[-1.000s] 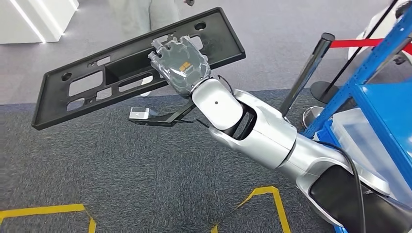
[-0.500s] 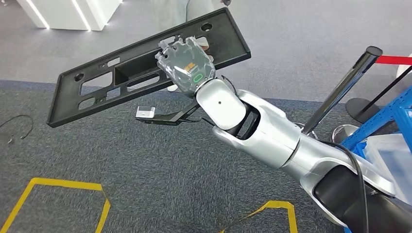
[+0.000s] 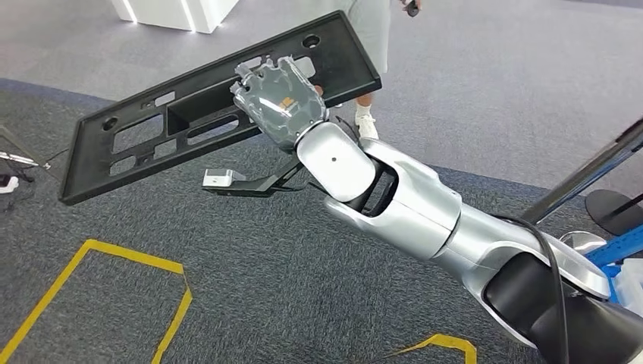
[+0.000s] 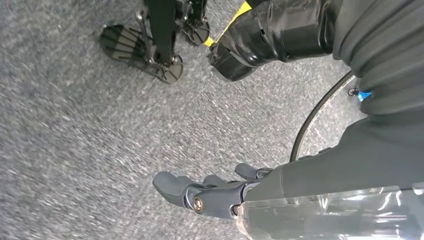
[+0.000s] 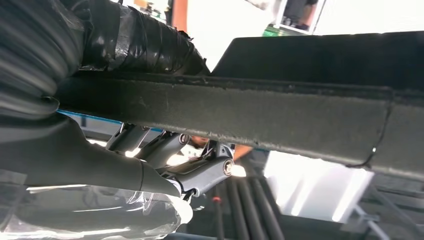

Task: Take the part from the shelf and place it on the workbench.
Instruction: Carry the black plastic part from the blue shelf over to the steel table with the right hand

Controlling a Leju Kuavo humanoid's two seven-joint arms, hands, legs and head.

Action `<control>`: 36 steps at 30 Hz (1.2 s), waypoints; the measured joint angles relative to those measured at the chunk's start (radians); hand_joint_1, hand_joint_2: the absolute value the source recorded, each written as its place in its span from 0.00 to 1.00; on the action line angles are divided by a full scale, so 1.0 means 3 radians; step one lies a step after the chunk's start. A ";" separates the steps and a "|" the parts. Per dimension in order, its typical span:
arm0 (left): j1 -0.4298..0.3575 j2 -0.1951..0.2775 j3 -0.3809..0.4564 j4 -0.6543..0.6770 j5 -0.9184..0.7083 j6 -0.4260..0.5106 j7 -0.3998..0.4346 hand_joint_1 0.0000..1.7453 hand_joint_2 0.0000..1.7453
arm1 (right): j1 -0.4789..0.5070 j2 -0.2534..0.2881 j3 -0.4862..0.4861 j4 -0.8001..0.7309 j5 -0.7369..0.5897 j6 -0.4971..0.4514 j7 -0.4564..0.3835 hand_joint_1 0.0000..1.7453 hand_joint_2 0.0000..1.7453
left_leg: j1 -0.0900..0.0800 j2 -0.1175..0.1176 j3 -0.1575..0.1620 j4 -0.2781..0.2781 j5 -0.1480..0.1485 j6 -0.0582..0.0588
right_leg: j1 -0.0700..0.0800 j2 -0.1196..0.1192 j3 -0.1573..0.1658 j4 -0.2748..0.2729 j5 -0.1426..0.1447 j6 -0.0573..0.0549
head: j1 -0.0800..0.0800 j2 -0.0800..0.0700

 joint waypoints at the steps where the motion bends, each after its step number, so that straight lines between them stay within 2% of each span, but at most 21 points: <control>1: 0.0000 -0.0008 0.0005 0.0000 0.0000 0.0008 0.0000 0.00 1.00 | -0.0007 0.0000 0.0001 -0.0001 -0.0002 -0.0001 -0.0002 1.00 1.00 | 0.0011 -0.0033 0.0015 -0.0024 0.0011 0.0019 | -0.0005 0.0083 -0.0040 0.0096 -0.0064 0.0011 | 0.0007 0.0000; 3: -0.0006 -0.0020 0.0013 0.0000 0.0000 0.0018 0.0003 0.00 1.00 | -0.0012 -0.0002 0.0003 0.0003 -0.0009 -0.0003 -0.0003 1.00 1.00 | 0.0021 -0.0102 0.0025 -0.0040 0.0019 0.0044 | -0.0014 0.0258 -0.0225 0.0474 -0.0251 0.0018 | 0.0024 0.0000; 4: -0.0008 -0.0023 0.0018 0.0000 0.0000 0.0021 0.0005 0.00 1.00 | -0.0008 -0.0003 0.0005 0.0006 -0.0014 -0.0003 -0.0003 1.00 1.00 | 0.0021 -0.0142 0.0023 -0.0037 0.0019 0.0050 | -0.0015 0.0289 -0.0334 0.0679 -0.0324 0.0020 | 0.0031 0.0000; 6: -0.0008 -0.0024 0.0029 0.0000 0.0000 0.0023 0.0013 0.00 1.00 | 0.0003 -0.0006 0.0017 0.0015 -0.0024 -0.0003 -0.0004 1.00 1.00 | 0.0025 -0.0235 0.0022 -0.0022 0.0014 0.0048 | -0.0021 0.0305 -0.0438 0.0828 -0.0299 0.0030 | 0.0034 0.0000; 8: -0.0007 -0.0025 0.0038 0.0000 0.0000 0.0019 0.0018 0.00 1.00 | 0.0002 -0.0004 0.0027 0.0018 -0.0029 -0.0003 -0.0004 1.00 1.00 | 0.0035 -0.0337 0.0020 0.0011 -0.0002 0.0029 | -0.0041 0.0343 -0.0319 0.0515 -0.0064 0.0038 | 0.0034 0.0000; 9: -0.0005 -0.0025 0.0042 0.0000 -0.0001 0.0009 0.0019 0.00 1.00 | -0.0002 -0.0002 0.0030 0.0018 -0.0031 -0.0004 -0.0004 1.00 1.00 | 0.0040 -0.0385 0.0010 0.0034 -0.0013 0.0012 | -0.0058 0.0422 -0.0230 0.0321 0.0025 0.0042 | 0.0035 0.0000; 11: -0.0005 -0.0019 0.0051 0.0000 -0.0004 -0.0035 0.0017 0.00 1.00 | -0.0013 0.0004 0.0032 0.0021 -0.0035 -0.0008 -0.0007 1.00 1.00 | 0.0053 -0.0470 -0.0035 0.0085 -0.0025 -0.0029 | -0.0079 0.0574 -0.0121 0.0080 0.0088 0.0040 | 0.0029 0.0000; 13: 0.0003 -0.0006 0.0064 0.0000 -0.0004 -0.0083 0.0012 0.00 1.00 | -0.0023 0.0011 0.0037 0.0026 -0.0038 -0.0011 -0.0010 1.00 1.00 | 0.0073 -0.0557 -0.0079 0.0095 -0.0007 -0.0074 | -0.0068 0.0581 -0.0110 0.0054 0.0075 0.0011 | 0.0028 0.0000; 14: 0.0014 -0.0001 0.0069 0.0000 -0.0003 -0.0103 0.0010 0.00 1.00 | -0.0030 0.0018 0.0039 0.0029 -0.0038 -0.0011 -0.0011 1.00 1.00 | 0.0082 -0.0557 -0.0093 0.0092 -0.0001 -0.0094 | -0.0064 0.0535 -0.0106 0.0047 0.0081 -0.0011 | 0.0031 0.0000; 15: 0.0023 0.0002 0.0073 -0.0001 -0.0002 -0.0118 0.0007 0.00 1.00 | -0.0039 0.0029 0.0042 0.0030 -0.0038 -0.0012 -0.0011 1.00 1.00 | 0.0076 -0.0495 -0.0111 0.0116 -0.0012 -0.0111 | -0.0064 0.0492 -0.0098 0.0036 0.0087 -0.0035 | 0.0021 0.0000; 18: 0.0013 0.0002 0.0090 -0.0003 -0.0001 -0.0145 -0.0008 0.00 1.00 | -0.0080 0.0053 0.0044 0.0031 -0.0038 -0.0014 -0.0013 1.00 1.00 | 0.0056 -0.0160 -0.0324 0.0544 -0.0216 -0.0147 | -0.0053 0.0352 -0.0075 0.0014 0.0090 -0.0084 | -0.0015 0.0000; 20: 0.0004 0.0003 0.0113 -0.0003 -0.0001 -0.0150 -0.0014 0.00 1.00 | -0.0087 0.0055 0.0046 0.0036 -0.0038 -0.0014 -0.0014 1.00 1.00 | 0.0061 -0.0088 -0.0510 0.0914 -0.0342 -0.0155 | -0.0036 0.0248 -0.0068 0.0015 0.0078 -0.0099 | -0.0016 0.0000; 21: 0.0007 0.0003 0.0126 -0.0003 -0.0001 -0.0151 -0.0015 0.00 1.00 | -0.0086 0.0055 0.0049 0.0038 -0.0039 -0.0014 -0.0015 1.00 1.00 | 0.0061 -0.0080 -0.0534 0.0960 -0.0330 -0.0152 | -0.0029 0.0199 -0.0065 0.0015 0.0071 -0.0103 | -0.0017 0.0000; 23: 0.0014 0.0004 0.0144 -0.0003 -0.0001 -0.0148 -0.0015 0.00 1.00 | -0.0091 0.0056 0.0054 0.0041 -0.0039 -0.0014 -0.0017 1.00 1.00 | 0.0054 -0.0048 -0.0383 0.0688 -0.0165 -0.0128 | -0.0019 0.0112 -0.0048 0.0015 0.0054 -0.0103 | -0.0017 0.0000; 25: 0.0012 0.0008 0.0150 -0.0003 -0.0006 -0.0137 -0.0015 0.00 1.00 | -0.0108 0.0057 0.0055 0.0041 -0.0039 -0.0013 -0.0017 1.00 1.00 | 0.0016 0.0074 -0.0146 0.0258 -0.0035 -0.0085 | -0.0006 0.0037 -0.0026 0.0009 0.0033 -0.0090 | -0.0015 0.0000; 27: 0.0006 0.0014 0.0152 -0.0003 -0.0023 -0.0125 -0.0015 0.00 1.00 | -0.0124 0.0059 0.0057 0.0042 -0.0038 -0.0011 -0.0016 1.00 1.00 | -0.0026 0.0131 -0.0053 0.0081 -0.0024 -0.0046 | 0.0006 -0.0024 -0.0007 -0.0007 0.0017 -0.0063 | -0.0014 0.0000; 29: 0.0013 0.0022 0.0154 -0.0003 -0.0050 -0.0113 -0.0012 0.00 1.00 | -0.0130 0.0066 0.0061 0.0043 -0.0038 -0.0011 -0.0013 1.00 1.00 | -0.0026 0.0059 -0.0039 0.0053 -0.0017 -0.0014 | 0.0010 -0.0071 0.0019 -0.0027 0.0001 -0.0028 | -0.0012 0.0000; 31: 0.0020 0.0029 0.0154 -0.0003 -0.0070 -0.0110 -0.0010 0.00 1.00 | -0.0134 0.0073 0.0064 0.0048 -0.0038 -0.0013 -0.0007 1.00 1.00 | -0.0008 -0.0010 -0.0002 0.0004 -0.0006 0.0018 | 0.0001 0.0030 0.0007 0.0046 -0.0063 -0.0001 | -0.0003 0.0000; 33: 0.0012 0.0030 0.0154 -0.0003 -0.0080 -0.0120 -0.0011 0.00 1.00 | -0.0140 0.0075 0.0066 0.0055 -0.0034 -0.0011 -0.0003 1.00 1.00 | 0.0003 -0.0078 0.0022 -0.0022 -0.0001 0.0045 | -0.0008 0.0215 -0.0149 0.0372 -0.0222 0.0005 | 0.0015 0.0000; 35: 0.0004 0.0030 0.0153 -0.0003 -0.0088 -0.0132 -0.0010 0.00 1.00 | -0.0137 0.0074 0.0078 0.0073 -0.0023 -0.0004 -0.0003 1.00 1.00 | 0.0005 -0.0160 0.0024 -0.0018 -0.0006 0.0060 | -0.0009 0.0290 -0.0388 0.0777 -0.0352 0.0007 | 0.0028 0.0000; 36: 0.0003 0.0031 0.0153 -0.0003 -0.0092 -0.0135 -0.0010 0.00 1.00 | -0.0133 0.0073 0.0087 0.0086 -0.0015 -0.0001 -0.0004 1.00 1.00 | 0.0006 -0.0209 0.0025 -0.0012 -0.0009 0.0060 | -0.0012 0.0301 -0.0463 0.0867 -0.0340 0.0011 | 0.0030 0.0000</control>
